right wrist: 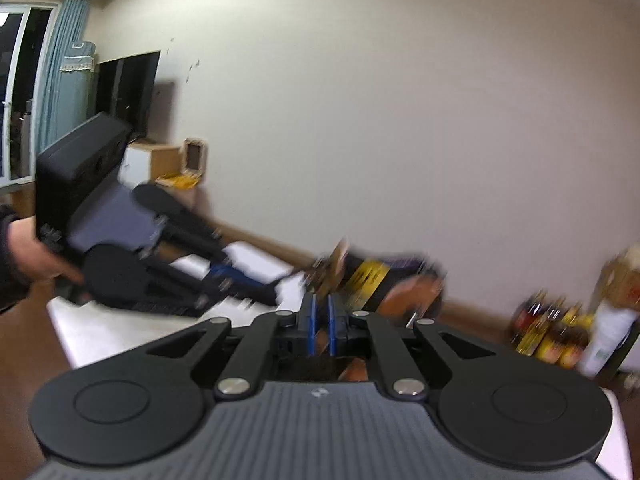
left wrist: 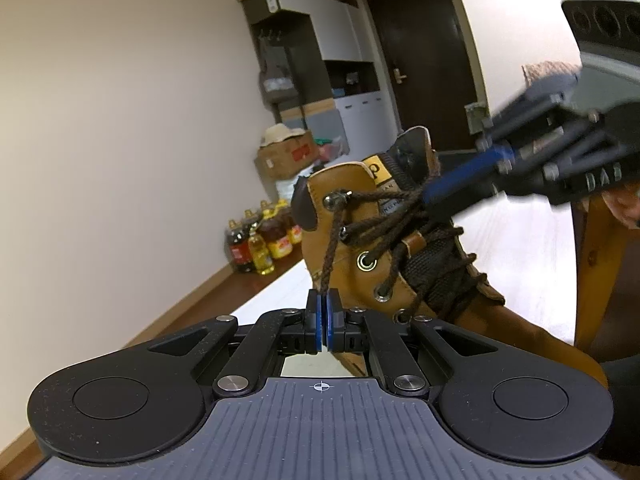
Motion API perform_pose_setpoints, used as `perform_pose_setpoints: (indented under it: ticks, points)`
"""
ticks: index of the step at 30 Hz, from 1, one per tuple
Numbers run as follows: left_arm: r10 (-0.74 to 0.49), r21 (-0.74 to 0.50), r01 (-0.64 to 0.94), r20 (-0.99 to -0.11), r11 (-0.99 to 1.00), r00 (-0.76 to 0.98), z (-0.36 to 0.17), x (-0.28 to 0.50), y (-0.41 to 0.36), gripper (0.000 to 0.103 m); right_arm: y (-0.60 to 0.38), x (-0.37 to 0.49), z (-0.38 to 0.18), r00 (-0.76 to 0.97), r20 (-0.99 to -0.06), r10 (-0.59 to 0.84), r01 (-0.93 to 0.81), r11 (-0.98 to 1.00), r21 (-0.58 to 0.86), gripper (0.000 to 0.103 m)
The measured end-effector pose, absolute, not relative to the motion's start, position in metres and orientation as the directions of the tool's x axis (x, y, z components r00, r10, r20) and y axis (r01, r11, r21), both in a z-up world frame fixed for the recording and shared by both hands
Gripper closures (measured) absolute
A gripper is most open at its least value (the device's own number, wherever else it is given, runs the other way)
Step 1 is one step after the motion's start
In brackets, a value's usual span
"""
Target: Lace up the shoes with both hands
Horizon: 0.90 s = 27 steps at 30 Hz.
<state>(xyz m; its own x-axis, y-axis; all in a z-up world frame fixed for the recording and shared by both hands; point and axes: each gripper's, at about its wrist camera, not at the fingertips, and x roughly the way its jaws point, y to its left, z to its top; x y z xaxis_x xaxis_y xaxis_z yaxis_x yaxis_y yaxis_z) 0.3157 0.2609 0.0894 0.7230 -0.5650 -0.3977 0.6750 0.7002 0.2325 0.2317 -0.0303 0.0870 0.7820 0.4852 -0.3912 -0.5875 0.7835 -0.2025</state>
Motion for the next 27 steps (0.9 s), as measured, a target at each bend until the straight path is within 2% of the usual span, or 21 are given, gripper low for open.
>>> perform_pose_setpoints:
  ticks: [5, 11, 17, 19, 24, 27]
  points:
    - [-0.569, 0.234, 0.682, -0.403, 0.693, 0.717, 0.098, 0.319, 0.250, 0.101, -0.036, 0.247, 0.082, 0.800, -0.392, 0.454, -0.537, 0.834, -0.129, 0.097]
    - [-0.566, 0.219, 0.677, -0.404, 0.703, 0.719, 0.107, 0.329, 0.230, 0.101, -0.039, 0.250, 0.096, 0.850, -0.279, 0.447, -0.488, 0.868, -0.096, 0.097]
    - [-0.561, 0.185, 0.661, -0.394, 0.727, 0.728, 0.101, 0.335, 0.214, 0.101, -0.066, 0.240, 0.086, 0.833, -0.313, 0.456, -0.497, 0.866, -0.063, 0.096]
    - [-0.558, 0.182, 0.659, -0.400, 0.730, 0.728, 0.097, 0.337, 0.205, 0.101, -0.077, 0.235, 0.081, 0.844, -0.317, 0.433, -0.472, 0.880, -0.054, 0.088]
    - [-0.541, 0.187, 0.646, -0.406, 0.740, 0.737, 0.093, 0.344, 0.173, 0.101, -0.100, 0.238, 0.062, 0.862, -0.350, 0.368, -0.435, 0.890, -0.135, 0.087]
    - [-0.536, 0.182, 0.643, -0.413, 0.743, 0.736, 0.094, 0.349, 0.157, 0.101, -0.098, 0.247, 0.059, 0.848, -0.348, 0.400, -0.481, 0.857, -0.187, 0.086]
